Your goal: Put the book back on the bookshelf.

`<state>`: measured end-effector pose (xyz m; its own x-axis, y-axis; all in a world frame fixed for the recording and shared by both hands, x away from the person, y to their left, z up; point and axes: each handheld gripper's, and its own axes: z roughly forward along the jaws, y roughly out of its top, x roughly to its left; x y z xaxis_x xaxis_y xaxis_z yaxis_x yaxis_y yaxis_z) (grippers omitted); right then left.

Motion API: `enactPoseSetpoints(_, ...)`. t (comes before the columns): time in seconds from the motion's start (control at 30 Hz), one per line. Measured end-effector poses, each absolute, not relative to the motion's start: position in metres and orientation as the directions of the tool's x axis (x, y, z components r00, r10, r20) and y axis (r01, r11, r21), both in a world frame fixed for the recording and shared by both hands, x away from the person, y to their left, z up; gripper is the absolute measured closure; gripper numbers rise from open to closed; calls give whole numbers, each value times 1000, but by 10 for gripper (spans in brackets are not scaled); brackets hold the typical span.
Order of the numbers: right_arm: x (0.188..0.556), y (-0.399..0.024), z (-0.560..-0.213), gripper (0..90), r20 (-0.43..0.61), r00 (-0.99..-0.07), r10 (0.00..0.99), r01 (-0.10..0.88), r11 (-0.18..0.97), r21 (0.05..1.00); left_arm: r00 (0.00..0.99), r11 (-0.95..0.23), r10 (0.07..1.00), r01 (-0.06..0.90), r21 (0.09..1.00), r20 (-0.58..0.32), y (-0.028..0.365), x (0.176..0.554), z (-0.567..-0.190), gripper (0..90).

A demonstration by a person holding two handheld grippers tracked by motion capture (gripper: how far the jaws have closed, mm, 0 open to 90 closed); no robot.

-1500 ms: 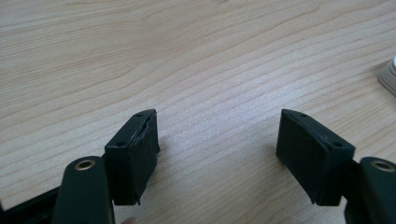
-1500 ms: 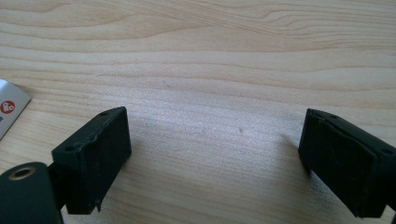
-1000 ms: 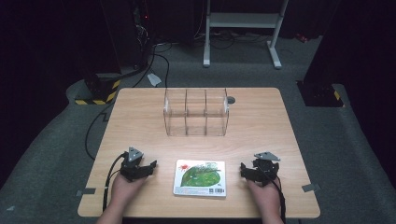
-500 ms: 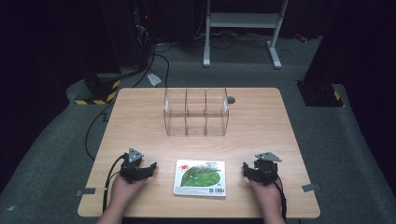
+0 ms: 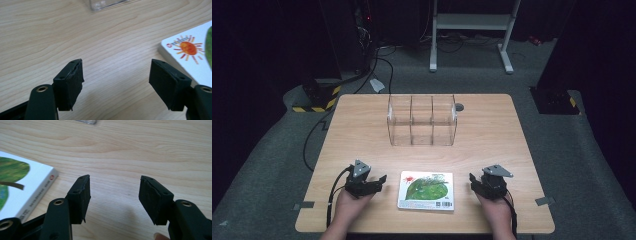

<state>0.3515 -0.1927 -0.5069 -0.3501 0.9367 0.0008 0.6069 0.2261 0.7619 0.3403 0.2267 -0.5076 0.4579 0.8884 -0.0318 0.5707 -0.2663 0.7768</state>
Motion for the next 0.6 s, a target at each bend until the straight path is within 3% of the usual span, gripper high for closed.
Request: enactPoseSetpoints(0.6,337,-160,-501,453,29,-450,893,570,262,779,548,-318,835,554,770,-49,196,330,-505,271)
